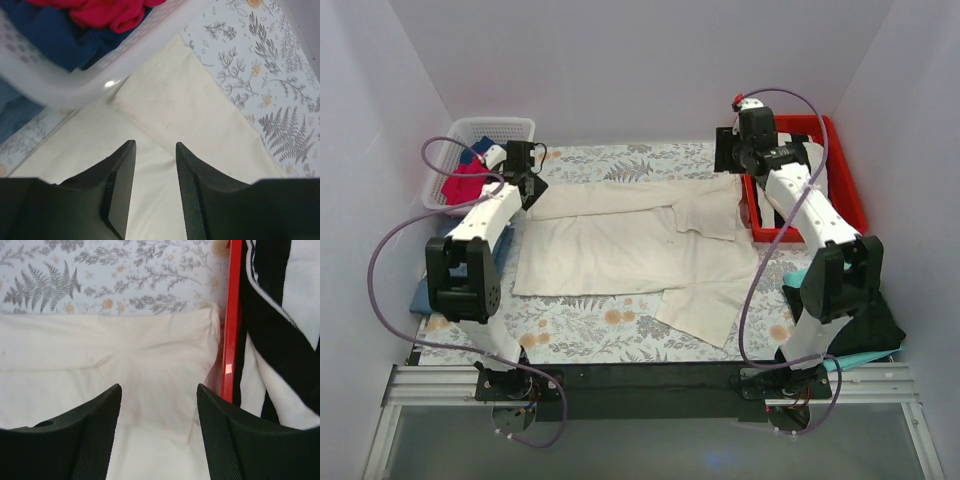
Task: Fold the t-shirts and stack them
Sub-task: Fold the tshirt
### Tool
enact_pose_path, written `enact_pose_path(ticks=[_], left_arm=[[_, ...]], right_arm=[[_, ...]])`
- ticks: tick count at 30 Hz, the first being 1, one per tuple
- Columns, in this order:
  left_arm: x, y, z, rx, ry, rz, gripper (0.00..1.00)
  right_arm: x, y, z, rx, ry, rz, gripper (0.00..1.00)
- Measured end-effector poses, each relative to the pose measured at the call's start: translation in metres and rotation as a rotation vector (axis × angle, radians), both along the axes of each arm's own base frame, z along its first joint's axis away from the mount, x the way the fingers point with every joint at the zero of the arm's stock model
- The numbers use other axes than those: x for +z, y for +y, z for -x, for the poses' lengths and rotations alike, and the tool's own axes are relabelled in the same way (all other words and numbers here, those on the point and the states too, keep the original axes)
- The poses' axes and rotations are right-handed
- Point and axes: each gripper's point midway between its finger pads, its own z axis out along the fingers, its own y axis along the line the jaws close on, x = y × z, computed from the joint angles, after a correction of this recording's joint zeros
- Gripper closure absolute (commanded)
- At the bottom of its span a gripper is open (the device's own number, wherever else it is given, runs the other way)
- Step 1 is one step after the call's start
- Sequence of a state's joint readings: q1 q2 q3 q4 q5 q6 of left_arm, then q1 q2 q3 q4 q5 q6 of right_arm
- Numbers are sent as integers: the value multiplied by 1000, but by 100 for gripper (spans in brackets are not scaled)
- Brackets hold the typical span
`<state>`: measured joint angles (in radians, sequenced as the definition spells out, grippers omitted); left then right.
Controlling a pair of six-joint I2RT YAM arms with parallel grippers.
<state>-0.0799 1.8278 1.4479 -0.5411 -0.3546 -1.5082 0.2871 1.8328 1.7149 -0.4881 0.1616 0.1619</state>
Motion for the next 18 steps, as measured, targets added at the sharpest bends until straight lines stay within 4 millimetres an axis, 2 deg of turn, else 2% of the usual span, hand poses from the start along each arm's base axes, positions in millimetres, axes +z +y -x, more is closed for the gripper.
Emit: enact_pose_path(ticks=[2, 5, 9, 12, 15, 18], left_arm=[[18, 0, 21, 2, -34, 8, 63], [31, -1, 58, 3, -71, 14, 63], [21, -1, 119, 29, -59, 21, 62], [14, 4, 161, 72, -51, 23, 61], [16, 14, 190, 141, -66, 26, 60], [14, 20, 206, 200, -67, 34, 60]], right_arm=[[13, -1, 26, 4, -29, -13, 34], [1, -3, 75, 17, -7, -16, 35], [-32, -7, 145, 47, 63, -21, 36], [-41, -7, 184, 67, 69, -48, 36], [-36, -3, 205, 85, 42, -83, 37], [-34, 1, 218, 100, 19, -116, 37]])
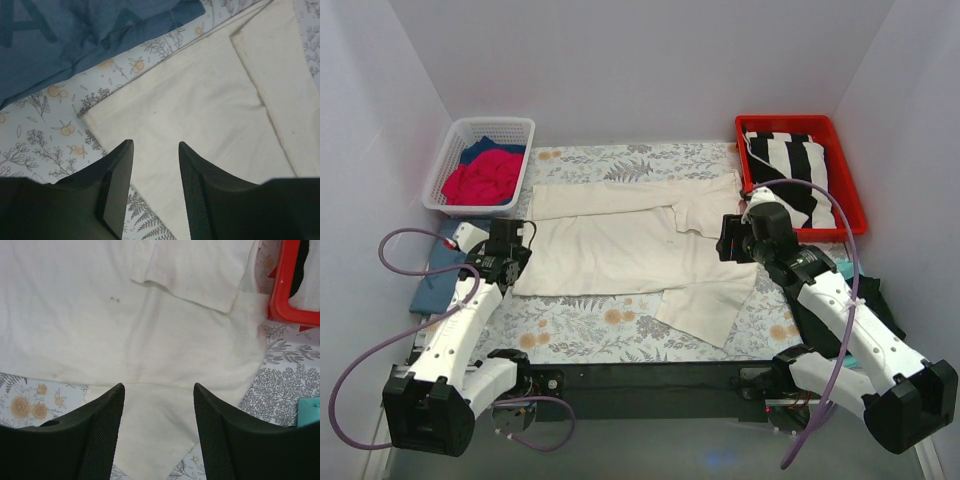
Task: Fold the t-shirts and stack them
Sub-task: Fold the tshirt
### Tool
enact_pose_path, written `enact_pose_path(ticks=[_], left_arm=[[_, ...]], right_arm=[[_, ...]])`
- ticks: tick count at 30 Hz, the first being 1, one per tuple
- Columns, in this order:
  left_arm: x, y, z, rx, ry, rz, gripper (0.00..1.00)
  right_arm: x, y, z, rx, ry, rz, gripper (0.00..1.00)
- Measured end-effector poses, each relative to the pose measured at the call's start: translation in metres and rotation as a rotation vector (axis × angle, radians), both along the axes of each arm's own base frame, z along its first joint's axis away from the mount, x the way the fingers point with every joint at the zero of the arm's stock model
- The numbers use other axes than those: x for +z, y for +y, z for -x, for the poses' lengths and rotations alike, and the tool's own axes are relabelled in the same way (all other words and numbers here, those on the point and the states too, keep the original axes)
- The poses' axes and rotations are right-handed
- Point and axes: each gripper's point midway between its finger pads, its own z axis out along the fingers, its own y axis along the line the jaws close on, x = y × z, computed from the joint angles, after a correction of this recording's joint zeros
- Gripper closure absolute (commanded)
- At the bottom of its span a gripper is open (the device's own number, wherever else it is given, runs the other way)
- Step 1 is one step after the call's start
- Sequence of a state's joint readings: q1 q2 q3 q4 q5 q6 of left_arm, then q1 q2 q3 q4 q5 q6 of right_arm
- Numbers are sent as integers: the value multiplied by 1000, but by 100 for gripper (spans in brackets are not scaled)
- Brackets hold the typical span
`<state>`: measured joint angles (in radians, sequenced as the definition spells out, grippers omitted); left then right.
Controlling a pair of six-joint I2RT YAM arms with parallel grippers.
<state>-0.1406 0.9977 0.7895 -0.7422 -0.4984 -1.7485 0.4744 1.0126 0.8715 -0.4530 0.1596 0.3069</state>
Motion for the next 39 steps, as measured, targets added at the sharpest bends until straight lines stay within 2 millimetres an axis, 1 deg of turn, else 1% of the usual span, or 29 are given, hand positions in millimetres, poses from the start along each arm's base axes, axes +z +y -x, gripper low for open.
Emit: enact_pose_path(ticks=[3, 8, 11, 14, 23, 29, 33, 39], left_arm=[[-17, 1, 13, 36, 43, 19, 60], [-65, 0, 44, 81, 171, 55, 60], [-80, 1, 56, 106, 214, 61, 59], [-84, 2, 57, 122, 217, 64, 59], [-98, 2, 46, 148, 225, 62, 58], [-116, 3, 51, 155, 257, 57, 58], [-116, 3, 45, 158, 236, 60, 59], [-115, 4, 37, 167, 206, 57, 59]], right_arm=[[-12, 3, 10, 7, 26, -10, 38], [-44, 4, 26, 9, 102, 1, 38], [-56, 3, 33, 11, 128, 6, 38], [-61, 3, 37, 8, 138, 0, 38], [-69, 2, 40, 5, 144, -2, 38], [-67, 2, 40, 1, 132, -9, 39], [-68, 2, 40, -3, 136, -12, 40], [-82, -2, 47, -13, 168, -3, 40]])
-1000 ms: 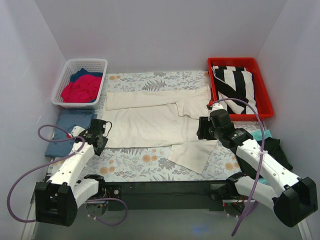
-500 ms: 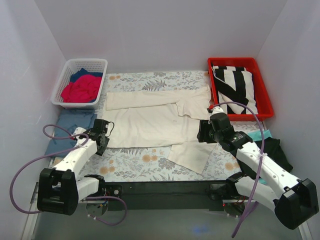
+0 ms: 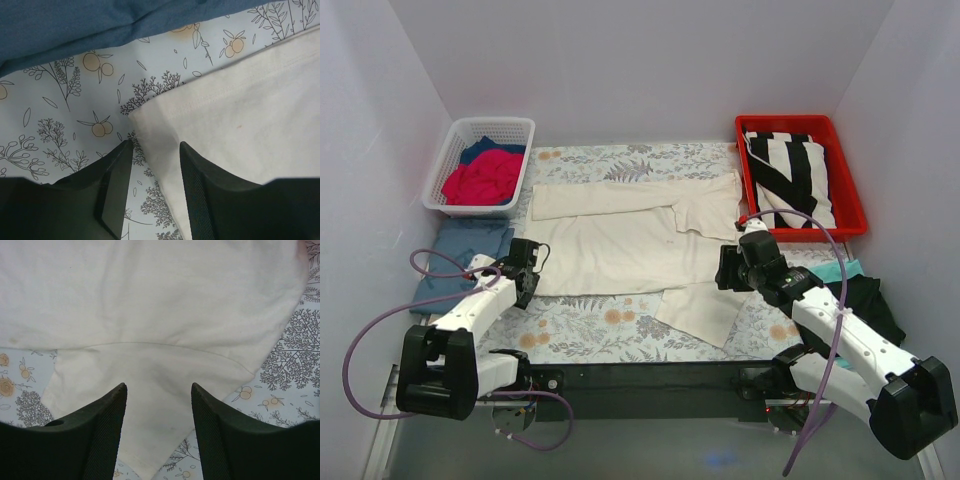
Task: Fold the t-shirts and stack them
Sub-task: Fold the tshirt
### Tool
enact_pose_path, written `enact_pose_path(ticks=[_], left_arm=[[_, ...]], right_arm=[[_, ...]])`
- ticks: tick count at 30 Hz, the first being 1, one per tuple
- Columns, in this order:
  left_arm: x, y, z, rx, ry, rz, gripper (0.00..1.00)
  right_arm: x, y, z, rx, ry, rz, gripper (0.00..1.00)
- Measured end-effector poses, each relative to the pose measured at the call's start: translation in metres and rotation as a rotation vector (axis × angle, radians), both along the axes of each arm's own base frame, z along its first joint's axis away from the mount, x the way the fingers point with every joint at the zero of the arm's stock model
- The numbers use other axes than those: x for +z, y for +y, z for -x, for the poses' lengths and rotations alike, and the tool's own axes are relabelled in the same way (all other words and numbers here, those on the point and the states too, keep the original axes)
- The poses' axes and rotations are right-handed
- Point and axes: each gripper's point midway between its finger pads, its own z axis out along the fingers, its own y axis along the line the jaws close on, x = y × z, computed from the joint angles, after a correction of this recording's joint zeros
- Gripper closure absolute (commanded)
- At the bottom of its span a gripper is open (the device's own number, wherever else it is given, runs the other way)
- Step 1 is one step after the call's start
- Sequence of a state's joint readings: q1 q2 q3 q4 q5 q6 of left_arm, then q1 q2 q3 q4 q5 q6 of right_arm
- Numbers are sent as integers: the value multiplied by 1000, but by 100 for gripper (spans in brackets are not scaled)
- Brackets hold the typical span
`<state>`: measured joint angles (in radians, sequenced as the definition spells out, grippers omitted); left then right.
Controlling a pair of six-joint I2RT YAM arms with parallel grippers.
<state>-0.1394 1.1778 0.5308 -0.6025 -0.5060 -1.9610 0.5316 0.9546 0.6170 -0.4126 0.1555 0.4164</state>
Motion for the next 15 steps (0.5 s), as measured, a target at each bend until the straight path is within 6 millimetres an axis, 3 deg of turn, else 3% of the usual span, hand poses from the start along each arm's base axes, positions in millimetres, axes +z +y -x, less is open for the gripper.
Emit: enact_pose_path(ticks=[5, 8, 15], left_arm=[[0, 1, -4, 7, -10, -3, 65], [-1, 2, -6, 14, -17, -4, 84], [-4, 1, -11, 10, -27, -3, 100]], right_arm=[[-7, -3, 3, -7, 14, 10, 41], [-8, -5, 5, -12, 13, 11, 41], [-2, -5, 4, -32, -7, -6, 41]])
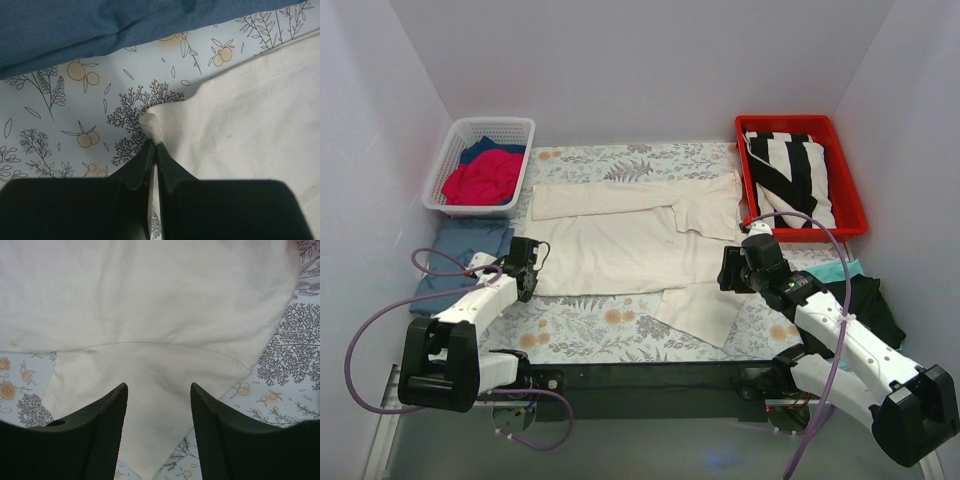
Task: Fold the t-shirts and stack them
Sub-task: Fold the tshirt
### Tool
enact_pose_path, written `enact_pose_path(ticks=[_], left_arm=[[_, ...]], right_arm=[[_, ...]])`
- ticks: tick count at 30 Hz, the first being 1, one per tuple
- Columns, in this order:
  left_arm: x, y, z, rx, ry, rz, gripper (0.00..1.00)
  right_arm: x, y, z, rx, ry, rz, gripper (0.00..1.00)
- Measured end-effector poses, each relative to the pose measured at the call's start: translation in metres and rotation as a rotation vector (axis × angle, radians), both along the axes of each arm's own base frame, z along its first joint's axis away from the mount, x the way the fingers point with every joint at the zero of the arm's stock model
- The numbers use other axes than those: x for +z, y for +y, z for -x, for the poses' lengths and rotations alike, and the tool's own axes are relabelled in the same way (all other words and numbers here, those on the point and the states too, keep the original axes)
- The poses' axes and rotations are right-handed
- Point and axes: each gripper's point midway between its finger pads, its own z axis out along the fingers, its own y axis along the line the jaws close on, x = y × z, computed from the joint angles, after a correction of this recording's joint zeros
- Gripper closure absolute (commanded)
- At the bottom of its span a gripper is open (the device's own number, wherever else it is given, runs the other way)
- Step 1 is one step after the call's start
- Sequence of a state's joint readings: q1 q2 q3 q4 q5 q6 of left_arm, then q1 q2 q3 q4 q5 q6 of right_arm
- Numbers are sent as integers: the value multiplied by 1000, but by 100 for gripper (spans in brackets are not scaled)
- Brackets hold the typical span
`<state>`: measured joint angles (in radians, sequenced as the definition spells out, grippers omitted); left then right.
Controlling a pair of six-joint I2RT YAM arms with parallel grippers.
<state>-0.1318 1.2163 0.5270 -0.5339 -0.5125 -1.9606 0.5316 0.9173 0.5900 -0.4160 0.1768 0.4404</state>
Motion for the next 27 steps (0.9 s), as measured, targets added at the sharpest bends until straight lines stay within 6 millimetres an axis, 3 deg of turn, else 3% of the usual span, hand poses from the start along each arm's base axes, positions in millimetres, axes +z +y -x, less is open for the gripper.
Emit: enact_pose_path(ticks=[6, 10, 19, 27], left_arm=[[1, -1, -2, -1, -9, 5, 100], [5, 0, 7, 3, 4, 12, 100], [41, 0, 7, 1, -88, 23, 100], [46, -1, 8, -8, -91, 24, 100]], right_arm=[[-10, -3, 6, -7, 19, 3, 42], [-25, -6, 16, -17, 59, 8, 43], [-71, -10, 59, -30, 193, 6, 50], [-72, 10, 75, -8, 194, -9, 52]])
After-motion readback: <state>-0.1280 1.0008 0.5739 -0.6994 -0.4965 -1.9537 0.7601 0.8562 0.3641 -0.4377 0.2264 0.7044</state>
